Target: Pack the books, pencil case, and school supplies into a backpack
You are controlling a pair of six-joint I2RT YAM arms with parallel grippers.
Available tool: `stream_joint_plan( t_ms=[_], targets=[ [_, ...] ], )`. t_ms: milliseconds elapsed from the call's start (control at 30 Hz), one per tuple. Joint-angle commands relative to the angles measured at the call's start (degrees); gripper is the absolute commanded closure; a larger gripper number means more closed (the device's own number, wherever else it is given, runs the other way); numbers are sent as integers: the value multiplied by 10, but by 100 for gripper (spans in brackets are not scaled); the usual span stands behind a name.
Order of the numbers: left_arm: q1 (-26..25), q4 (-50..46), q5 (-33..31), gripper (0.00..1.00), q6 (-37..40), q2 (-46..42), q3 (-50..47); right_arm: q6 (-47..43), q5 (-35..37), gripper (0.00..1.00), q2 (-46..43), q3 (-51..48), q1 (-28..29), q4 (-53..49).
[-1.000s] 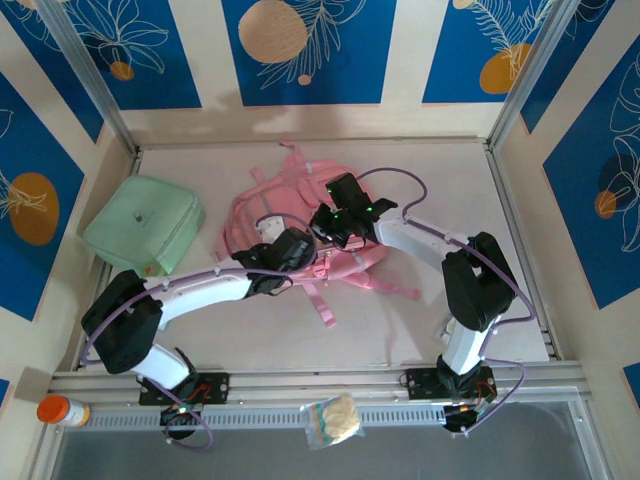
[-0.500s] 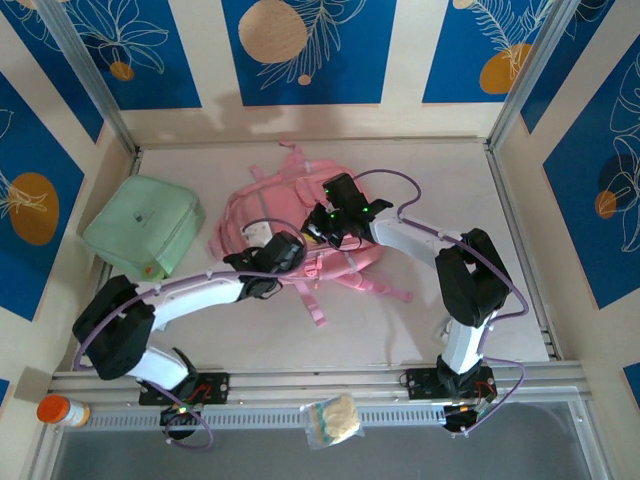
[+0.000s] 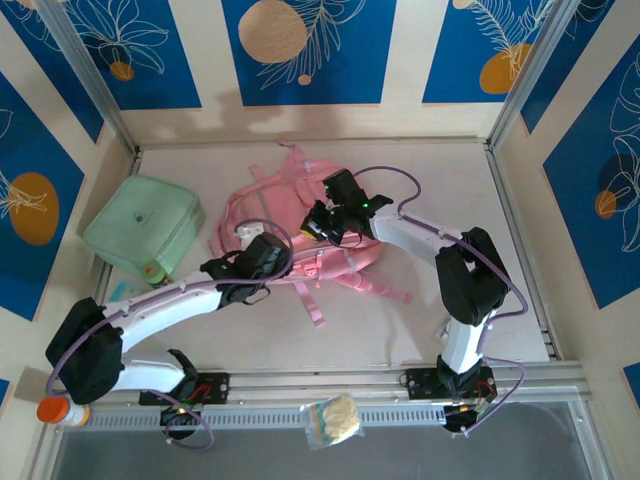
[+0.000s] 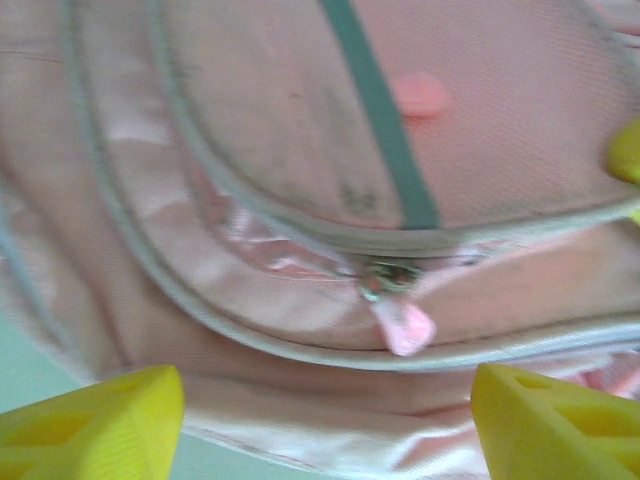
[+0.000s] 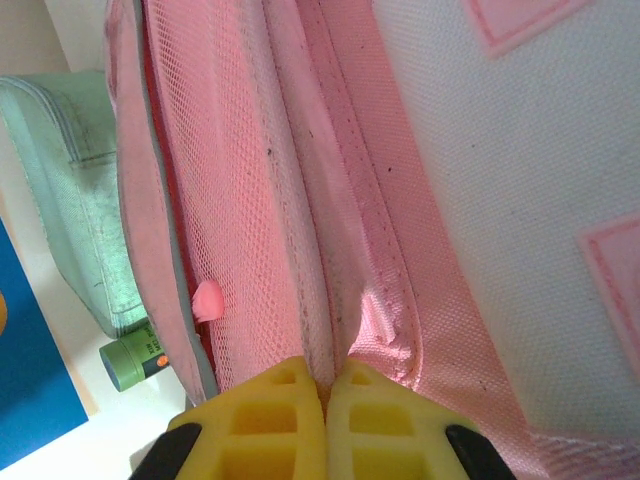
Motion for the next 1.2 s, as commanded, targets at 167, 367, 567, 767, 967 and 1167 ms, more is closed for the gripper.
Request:
stream_joint_plan(
  t_ms=[167, 367, 567, 767, 967, 1167],
  targets=[
    [9, 28, 54, 48, 16, 41, 53, -10, -17, 100, 2, 21, 4, 29],
    [24, 2, 45, 57, -47, 45, 58, -10, -20, 100, 7, 24, 4, 31],
    [23, 23, 38, 57, -81, 41, 29, -11, -26, 100, 12, 30, 2, 27],
    [29, -10, 17, 66, -147, 76, 45, -10, -26, 100, 11, 28, 5, 28],
    [37, 36, 11, 66, -169, 100, 39, -9, -25, 100, 9, 23, 7, 33],
    [41, 64, 11, 78, -159, 136, 60, -12, -26, 100, 8, 24, 9, 31]
  ],
)
